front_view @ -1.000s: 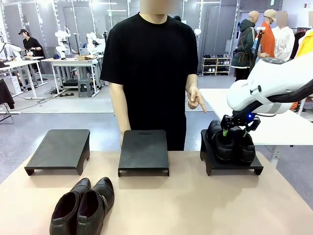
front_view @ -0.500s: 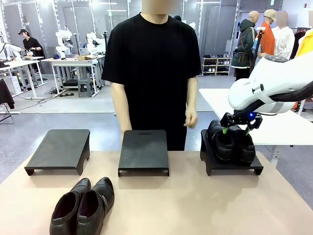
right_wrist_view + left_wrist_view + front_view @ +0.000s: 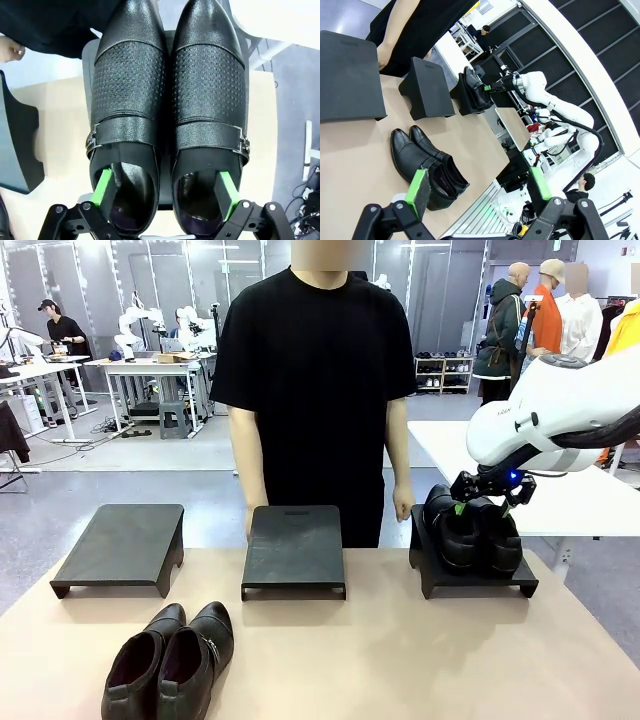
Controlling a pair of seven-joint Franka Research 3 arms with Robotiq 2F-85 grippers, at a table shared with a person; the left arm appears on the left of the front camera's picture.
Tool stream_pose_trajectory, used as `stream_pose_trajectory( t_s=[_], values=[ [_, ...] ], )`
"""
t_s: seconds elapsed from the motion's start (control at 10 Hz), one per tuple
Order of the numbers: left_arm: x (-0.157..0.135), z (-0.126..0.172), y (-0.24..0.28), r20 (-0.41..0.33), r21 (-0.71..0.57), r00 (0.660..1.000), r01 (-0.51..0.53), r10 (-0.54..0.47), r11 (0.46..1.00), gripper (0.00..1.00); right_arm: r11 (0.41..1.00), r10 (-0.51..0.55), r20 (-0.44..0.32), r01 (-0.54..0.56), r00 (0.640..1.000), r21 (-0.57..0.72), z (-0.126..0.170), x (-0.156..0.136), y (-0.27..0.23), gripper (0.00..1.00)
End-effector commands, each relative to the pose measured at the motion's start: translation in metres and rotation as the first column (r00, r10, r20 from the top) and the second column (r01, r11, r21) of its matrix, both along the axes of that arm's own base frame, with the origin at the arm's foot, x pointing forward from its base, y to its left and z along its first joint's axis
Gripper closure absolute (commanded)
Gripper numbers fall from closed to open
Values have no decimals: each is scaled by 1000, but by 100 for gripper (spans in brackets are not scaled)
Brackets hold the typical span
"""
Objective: Place the shoes on the stand as instructed by the person.
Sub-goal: Pick up another pair of Shoes and place it on the Shoes Stand indicated by the person.
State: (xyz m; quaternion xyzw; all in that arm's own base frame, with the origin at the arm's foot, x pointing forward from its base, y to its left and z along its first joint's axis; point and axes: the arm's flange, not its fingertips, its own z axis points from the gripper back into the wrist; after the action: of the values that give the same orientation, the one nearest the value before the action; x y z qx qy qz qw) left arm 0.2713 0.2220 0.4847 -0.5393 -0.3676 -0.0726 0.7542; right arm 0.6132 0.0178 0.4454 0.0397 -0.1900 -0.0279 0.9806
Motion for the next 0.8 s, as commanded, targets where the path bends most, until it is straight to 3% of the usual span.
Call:
stream_pose_trajectory(
  t_s=[0.0,0.2,0.3,0.5,0.7],
  values=[
    [1,1,2,21,-1,1000,11,-11,1000,0,1000,3,-2,-3,1000,-1,0,2,0,0],
    [1,1,2,21,-1,1000,11,-11,1000,0,1000,0,0,0,1000,0,0,0,0,0],
    [1,1,2,21,-1,1000,11,-11,1000,0,998,41,22,-42,999,55,18,-23,0,0],
    [1,1,2,21,-1,1000,11,-11,1000,0,992,54,-21,-52,998,115,55,-81,-14,0],
    [1,1,2,21,-1,1000,11,-11,1000,0,955,86,-34,-73,996,289,80,-131,-42,0]
  ],
)
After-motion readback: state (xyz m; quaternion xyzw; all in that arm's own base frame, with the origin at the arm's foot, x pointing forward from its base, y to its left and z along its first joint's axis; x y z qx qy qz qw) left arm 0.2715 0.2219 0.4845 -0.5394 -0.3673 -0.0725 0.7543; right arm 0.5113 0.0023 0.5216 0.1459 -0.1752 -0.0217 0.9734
